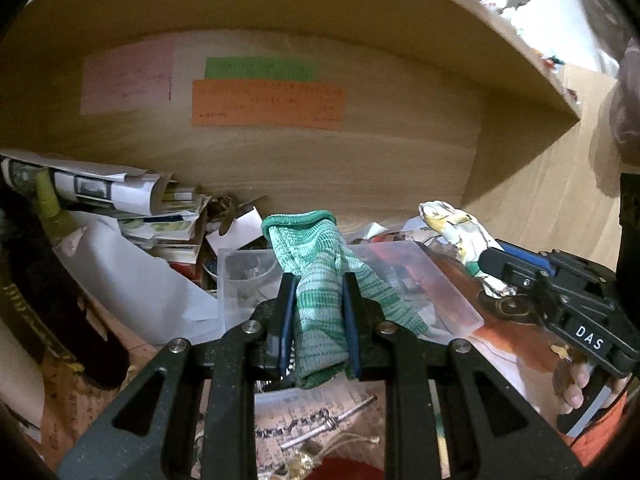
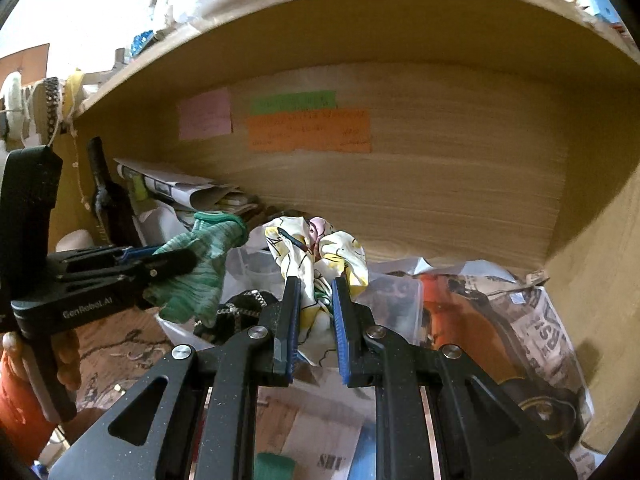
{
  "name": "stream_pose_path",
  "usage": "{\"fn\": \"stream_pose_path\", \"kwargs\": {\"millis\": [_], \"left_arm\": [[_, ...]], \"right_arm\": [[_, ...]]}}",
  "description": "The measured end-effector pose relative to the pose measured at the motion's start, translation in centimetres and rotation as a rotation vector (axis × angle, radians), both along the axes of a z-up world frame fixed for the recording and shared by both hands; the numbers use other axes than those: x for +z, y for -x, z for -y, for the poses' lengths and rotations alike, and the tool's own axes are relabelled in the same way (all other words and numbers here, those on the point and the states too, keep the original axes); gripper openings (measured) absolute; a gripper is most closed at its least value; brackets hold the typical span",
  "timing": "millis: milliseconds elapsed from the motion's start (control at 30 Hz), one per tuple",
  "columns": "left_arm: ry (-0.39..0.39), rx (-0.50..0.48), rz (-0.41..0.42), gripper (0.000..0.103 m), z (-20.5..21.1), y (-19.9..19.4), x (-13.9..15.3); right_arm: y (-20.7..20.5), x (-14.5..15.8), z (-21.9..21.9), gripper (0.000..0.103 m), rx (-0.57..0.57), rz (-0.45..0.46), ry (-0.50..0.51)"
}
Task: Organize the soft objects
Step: 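Carry both items into the clear box and open both tools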
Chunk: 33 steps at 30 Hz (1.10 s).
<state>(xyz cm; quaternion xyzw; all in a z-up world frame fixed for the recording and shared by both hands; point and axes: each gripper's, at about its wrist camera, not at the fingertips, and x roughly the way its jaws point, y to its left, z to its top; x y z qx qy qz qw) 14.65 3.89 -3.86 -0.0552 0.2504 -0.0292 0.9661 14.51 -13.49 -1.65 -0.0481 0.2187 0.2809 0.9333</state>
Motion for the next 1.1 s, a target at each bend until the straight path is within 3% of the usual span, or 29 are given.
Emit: {"fn": "stream_pose_path", "kwargs": {"millis": [567, 800, 1000, 1100], "left_arm": [[0.022, -0.037, -0.184, 0.022, 0.4, -6.7, -5.1], [0.032, -0.032, -0.216, 0.022, 0.3, -7.6, -6.1], [0.023, -0.038, -0.212, 0.028, 0.3, -7.0, -5.6], [0.024, -0.036, -0.195, 0.036, 0.1, -6.2, -4.9]], "right_arm": [[-6.3, -5.8, -2.6, 0.014, -0.020, -0.191, 0.104], [-6.7, -6.4, -2.8, 0.018, -0.016, -0.221, 0.122], [-6.8, -6.3, -2.5, 0.031, -0.011, -0.235, 0.110], [-6.3, -5.7, -2.4, 0.038, -0.011, -0.217, 0.101]]}}
